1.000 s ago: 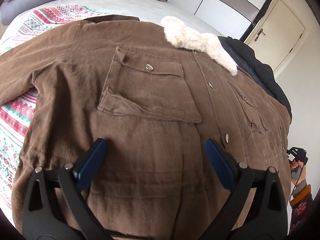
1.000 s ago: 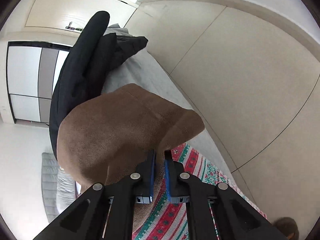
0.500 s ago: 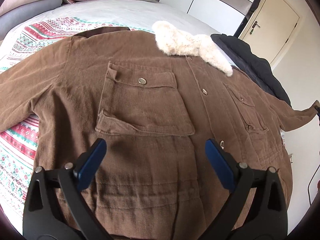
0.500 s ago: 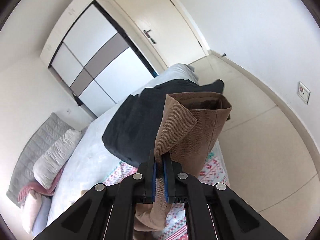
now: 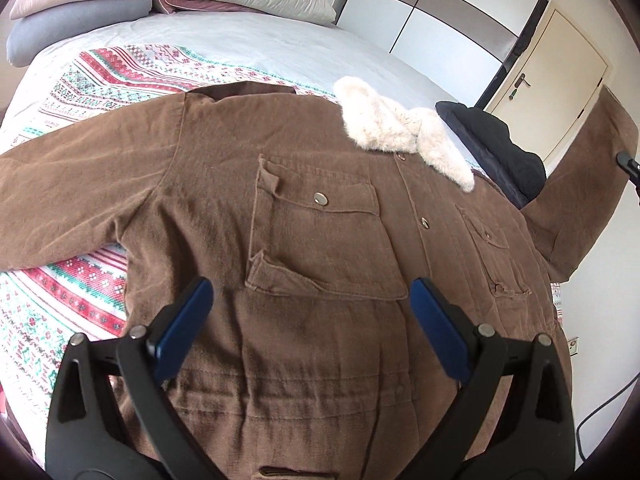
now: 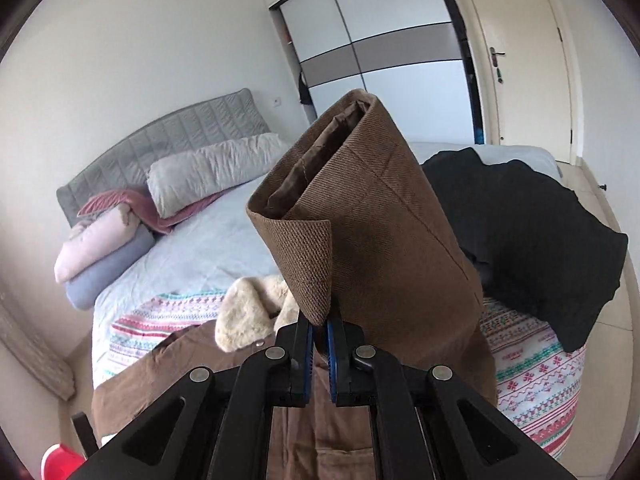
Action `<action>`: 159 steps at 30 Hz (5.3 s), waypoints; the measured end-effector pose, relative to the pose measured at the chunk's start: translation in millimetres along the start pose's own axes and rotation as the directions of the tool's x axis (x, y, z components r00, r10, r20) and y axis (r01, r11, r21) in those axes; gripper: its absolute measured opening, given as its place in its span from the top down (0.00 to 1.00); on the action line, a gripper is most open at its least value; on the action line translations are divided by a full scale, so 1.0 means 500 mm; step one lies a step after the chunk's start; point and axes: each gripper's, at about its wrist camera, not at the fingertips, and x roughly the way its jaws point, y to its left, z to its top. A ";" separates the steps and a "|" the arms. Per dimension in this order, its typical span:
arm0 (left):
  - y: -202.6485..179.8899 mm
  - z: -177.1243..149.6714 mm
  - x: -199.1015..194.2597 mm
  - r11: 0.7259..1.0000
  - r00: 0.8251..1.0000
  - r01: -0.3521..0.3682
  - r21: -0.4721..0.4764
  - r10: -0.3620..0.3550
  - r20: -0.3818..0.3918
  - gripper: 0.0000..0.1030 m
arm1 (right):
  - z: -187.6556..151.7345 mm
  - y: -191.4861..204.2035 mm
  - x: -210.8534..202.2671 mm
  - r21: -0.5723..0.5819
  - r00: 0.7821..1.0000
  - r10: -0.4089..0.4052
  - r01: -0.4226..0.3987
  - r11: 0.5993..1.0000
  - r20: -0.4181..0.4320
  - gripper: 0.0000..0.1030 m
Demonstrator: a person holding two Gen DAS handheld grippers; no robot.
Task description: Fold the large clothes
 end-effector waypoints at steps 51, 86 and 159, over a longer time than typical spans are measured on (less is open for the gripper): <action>-0.242 0.210 0.241 0.973 0.978 0.085 0.217 -0.039 -0.205 0.41 | -0.144 -0.416 0.190 0.311 0.943 0.108 -0.005 0.951 -0.314 0.39; -0.295 0.233 0.236 0.871 0.980 -0.175 0.459 0.199 -0.003 0.57 | -0.140 -0.479 0.315 0.537 0.932 0.225 -0.041 0.843 -0.283 0.39; 0.437 -0.006 -0.133 0.772 0.955 -0.284 -0.569 0.278 -0.099 0.09 | -0.241 -0.064 0.040 0.090 0.945 -0.047 0.080 0.993 -0.324 0.15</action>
